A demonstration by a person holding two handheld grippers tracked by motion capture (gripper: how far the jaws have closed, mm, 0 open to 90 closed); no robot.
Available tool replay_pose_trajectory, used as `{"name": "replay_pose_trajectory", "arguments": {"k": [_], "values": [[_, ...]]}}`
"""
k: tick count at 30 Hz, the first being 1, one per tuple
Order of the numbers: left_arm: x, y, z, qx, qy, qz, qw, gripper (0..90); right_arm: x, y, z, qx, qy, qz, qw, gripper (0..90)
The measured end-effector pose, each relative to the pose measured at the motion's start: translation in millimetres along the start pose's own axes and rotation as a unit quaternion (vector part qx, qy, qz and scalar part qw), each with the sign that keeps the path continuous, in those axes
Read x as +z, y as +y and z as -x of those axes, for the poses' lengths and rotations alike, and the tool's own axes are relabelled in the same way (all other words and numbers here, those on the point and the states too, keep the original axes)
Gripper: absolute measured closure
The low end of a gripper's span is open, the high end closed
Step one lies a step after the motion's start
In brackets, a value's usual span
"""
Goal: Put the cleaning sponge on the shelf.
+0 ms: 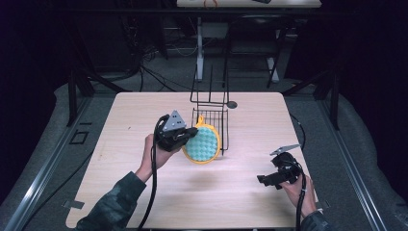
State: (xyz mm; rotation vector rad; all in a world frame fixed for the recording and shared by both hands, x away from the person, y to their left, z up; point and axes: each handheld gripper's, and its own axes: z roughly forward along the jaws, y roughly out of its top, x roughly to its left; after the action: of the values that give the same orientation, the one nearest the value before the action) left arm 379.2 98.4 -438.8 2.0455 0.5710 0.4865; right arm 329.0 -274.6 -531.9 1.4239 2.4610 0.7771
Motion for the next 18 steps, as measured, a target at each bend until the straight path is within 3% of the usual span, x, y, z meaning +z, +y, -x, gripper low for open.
{"name": "replay_pose_trajectory", "arguments": {"k": [18], "values": [[16.2,-5.5,-16.2,-0.022,0.017,0.022,0.9994,88.0,0.4,0.1,-1.6,-0.008,-0.002,-0.002,1.0000,2.4]]}}
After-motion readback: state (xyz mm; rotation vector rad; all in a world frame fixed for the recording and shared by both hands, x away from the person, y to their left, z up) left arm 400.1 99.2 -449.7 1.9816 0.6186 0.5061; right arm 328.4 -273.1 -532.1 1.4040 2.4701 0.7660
